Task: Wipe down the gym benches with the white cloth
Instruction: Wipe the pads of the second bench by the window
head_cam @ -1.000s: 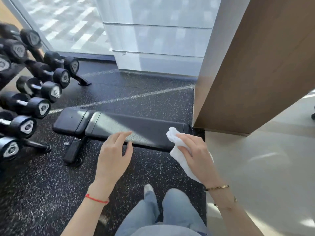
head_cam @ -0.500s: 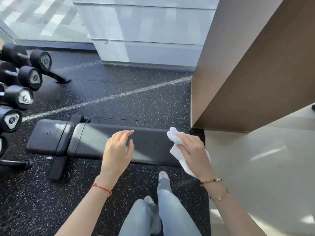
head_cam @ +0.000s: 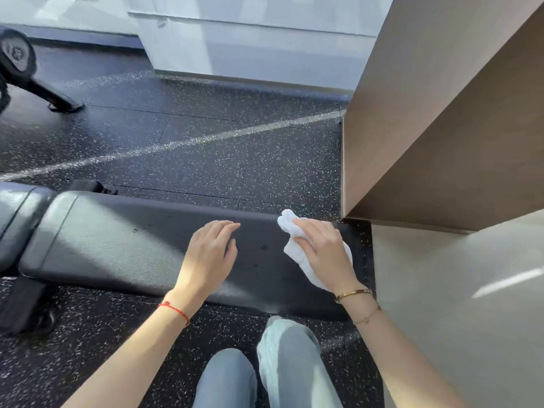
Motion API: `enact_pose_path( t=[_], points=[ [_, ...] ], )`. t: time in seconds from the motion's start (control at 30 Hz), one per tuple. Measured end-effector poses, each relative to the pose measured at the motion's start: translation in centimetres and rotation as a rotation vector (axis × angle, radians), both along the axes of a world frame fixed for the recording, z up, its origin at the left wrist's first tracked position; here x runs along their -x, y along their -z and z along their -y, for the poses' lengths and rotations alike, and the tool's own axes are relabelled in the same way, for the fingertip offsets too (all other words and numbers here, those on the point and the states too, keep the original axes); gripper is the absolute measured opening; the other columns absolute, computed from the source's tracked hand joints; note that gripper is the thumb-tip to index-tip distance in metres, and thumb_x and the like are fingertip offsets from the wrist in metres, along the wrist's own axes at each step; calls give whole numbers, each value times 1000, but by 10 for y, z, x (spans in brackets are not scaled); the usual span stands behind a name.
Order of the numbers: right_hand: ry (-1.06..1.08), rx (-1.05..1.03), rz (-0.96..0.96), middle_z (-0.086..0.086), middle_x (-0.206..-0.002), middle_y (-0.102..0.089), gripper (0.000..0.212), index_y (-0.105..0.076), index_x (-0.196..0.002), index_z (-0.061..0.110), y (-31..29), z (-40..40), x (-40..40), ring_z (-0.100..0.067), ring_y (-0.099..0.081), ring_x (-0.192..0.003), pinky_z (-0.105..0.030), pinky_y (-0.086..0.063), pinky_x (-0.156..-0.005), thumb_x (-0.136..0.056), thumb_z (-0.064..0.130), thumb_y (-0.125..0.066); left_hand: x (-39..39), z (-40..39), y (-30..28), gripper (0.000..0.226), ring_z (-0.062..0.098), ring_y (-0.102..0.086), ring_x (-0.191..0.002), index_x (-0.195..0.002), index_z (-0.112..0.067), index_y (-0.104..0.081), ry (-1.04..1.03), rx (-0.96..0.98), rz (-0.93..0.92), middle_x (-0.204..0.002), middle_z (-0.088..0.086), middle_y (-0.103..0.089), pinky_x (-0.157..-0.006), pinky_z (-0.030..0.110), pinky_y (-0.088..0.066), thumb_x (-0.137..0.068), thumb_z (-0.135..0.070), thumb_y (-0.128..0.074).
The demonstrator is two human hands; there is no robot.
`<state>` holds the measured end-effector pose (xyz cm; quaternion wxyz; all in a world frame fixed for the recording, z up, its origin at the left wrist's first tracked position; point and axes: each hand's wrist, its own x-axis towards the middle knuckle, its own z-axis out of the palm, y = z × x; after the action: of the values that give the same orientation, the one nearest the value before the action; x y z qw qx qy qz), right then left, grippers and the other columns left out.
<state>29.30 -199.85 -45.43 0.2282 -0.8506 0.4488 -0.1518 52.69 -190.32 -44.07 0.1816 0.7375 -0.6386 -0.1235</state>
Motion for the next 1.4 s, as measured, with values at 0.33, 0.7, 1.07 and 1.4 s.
enact_pose_path(
  t=[0.33, 0.7, 1.07, 1.4],
  points=[
    [-35, 281, -97, -2, -144, -53, 43, -53, -141, 24, 145, -31, -11, -29, -50, -129, -44, -38, -105, -101, 38, -49, 1, -11, 157, 40, 26, -45, -138, -136, -10, -56, -11, 120, 60, -143, 6, -54, -115, 48, -34, -96, -13, -55],
    [-61, 221, -256, 5, -162, -25, 51, -34, -153, 24, 159, -8, -50, -25, -7, -152, -43, -2, -123, -105, 42, -35, -17, -15, 182, 41, 24, -36, -144, -141, -12, -52, -63, 179, 87, -151, 6, -47, -122, 47, -21, -101, -23, -47],
    [104, 188, -269, 7, -163, -22, 58, -29, -153, 34, 165, -6, -5, -24, -4, -153, -45, -2, -123, -100, 57, -33, -18, -14, 189, 45, 22, -32, -146, -143, -13, -49, -91, 189, 70, -153, 4, -43, -124, 44, -16, -99, -18, -47],
    [-73, 287, -212, 11, -161, -27, 57, -33, -151, 39, 175, -58, -8, -25, -10, -151, -35, 7, -120, -98, 59, -25, -19, -16, 190, 45, 21, -32, -146, -143, -14, -48, -83, 185, 73, -153, 3, -43, -124, 44, -16, -99, -20, -46]
  ],
)
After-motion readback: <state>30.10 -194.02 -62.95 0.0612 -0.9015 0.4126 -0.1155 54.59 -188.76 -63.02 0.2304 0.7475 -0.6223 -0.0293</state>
